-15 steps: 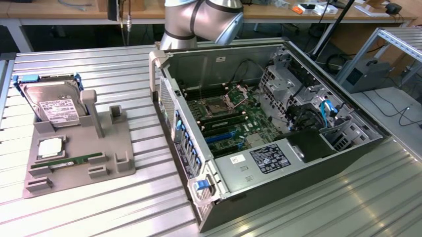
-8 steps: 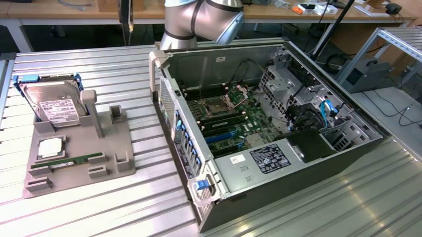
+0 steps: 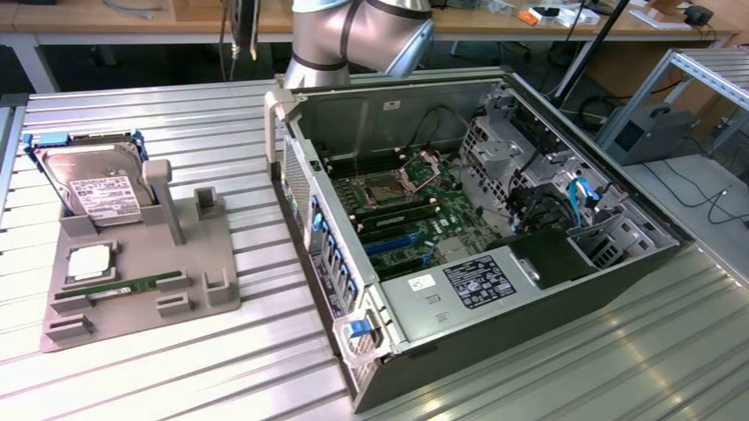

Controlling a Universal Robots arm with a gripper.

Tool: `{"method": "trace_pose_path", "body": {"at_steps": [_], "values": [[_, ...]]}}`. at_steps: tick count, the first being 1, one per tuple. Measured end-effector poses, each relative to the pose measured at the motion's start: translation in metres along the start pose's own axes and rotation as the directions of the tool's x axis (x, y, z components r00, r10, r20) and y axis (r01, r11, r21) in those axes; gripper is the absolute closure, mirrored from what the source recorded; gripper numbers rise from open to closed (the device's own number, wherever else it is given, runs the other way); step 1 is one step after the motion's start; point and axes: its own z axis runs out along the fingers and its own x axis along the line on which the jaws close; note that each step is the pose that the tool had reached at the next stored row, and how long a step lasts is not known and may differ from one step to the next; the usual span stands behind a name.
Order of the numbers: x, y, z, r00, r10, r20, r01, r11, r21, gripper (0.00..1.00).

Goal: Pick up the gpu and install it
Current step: 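Pick up the gpu and move the gpu toward the slot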

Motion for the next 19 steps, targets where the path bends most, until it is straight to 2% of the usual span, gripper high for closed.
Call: {"method": "trace_pose_path", "body": {"at_steps": [3, 5, 15, 19], "values": [[-0.012, 0.0009, 0.0009, 0.9999, 0.000, -0.0114, 0.000, 1.0000, 0.0009, 0.73], [-0.015, 0.0011, 0.0013, 0.9999, 0.000, -0.0142, 0.000, 1.0000, 0.0011, 0.73], [-0.049, 0.0035, 0.0026, 0.9992, 0.001, -0.0406, -0.001, 1.0000, 0.0030, 0.73], [-0.058, 0.0042, 0.0028, 0.9989, 0.001, -0.0467, -0.001, 1.0000, 0.0035, 0.73]]}}
